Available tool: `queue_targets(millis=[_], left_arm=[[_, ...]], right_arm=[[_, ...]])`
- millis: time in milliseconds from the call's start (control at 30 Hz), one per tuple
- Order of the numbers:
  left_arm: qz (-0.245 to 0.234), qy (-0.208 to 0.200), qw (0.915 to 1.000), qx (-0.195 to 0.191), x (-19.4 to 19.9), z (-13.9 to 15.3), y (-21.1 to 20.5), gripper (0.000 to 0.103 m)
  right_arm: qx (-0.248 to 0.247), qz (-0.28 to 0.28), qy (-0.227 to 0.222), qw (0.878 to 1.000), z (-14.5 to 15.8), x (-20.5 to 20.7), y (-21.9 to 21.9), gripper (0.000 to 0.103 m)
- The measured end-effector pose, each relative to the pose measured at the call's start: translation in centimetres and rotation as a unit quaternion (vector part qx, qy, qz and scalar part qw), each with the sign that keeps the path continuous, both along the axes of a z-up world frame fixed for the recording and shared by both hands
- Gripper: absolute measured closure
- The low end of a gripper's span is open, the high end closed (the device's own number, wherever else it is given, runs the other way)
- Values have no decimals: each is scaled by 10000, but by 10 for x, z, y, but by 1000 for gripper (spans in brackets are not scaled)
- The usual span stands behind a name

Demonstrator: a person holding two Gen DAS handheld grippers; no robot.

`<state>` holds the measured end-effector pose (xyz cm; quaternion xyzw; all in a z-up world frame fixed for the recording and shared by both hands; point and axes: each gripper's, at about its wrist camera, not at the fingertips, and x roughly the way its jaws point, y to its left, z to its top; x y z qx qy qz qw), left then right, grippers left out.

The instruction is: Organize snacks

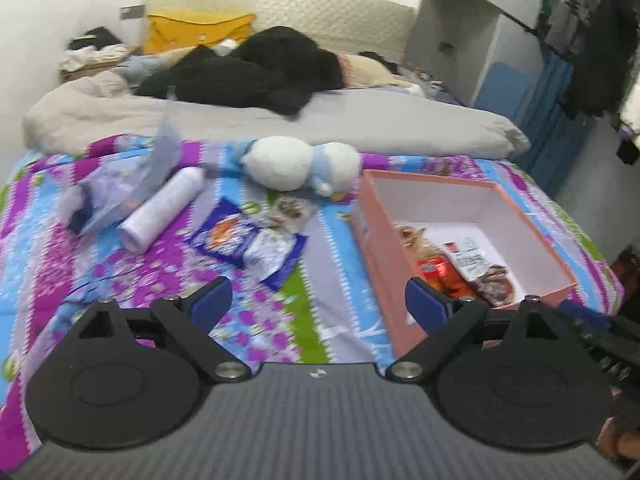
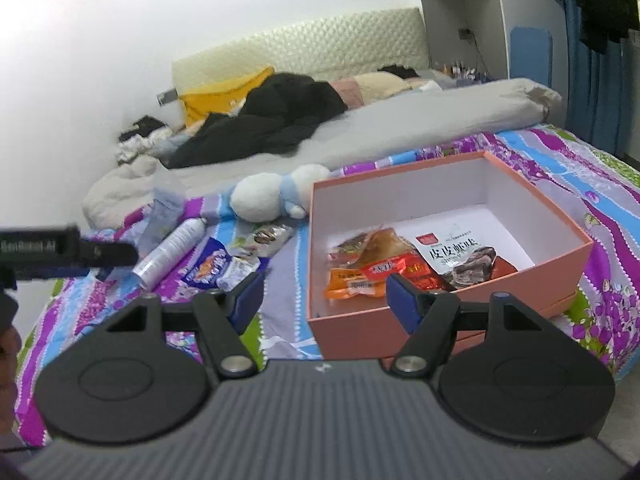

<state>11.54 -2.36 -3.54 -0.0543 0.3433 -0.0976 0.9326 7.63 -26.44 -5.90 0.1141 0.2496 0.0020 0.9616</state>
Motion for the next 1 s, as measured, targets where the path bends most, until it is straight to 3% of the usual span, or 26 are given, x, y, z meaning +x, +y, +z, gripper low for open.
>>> queue_targets(millis=[533, 800, 867, 900, 1000], left_arm=[[744, -25, 9972, -109, -68, -14, 46, 8], [687, 5, 9976, -33, -66, -12, 53, 1], [806, -44, 9966, 175, -60, -4, 53, 0], [883, 2, 9957, 275, -56, 0, 54, 0], [709, 394, 9967, 50, -39, 21, 61, 0]], right_arm=[[-76, 687, 21, 9976, -6, -23, 43, 33], [-182, 782, 205, 9966, -21, -21, 51, 33], [-258, 801, 247, 9961, -25, -15, 52, 33], [-293, 808, 258, 9960, -27, -12, 53, 33], [-361, 781, 293, 9959, -31, 5, 53, 33]])
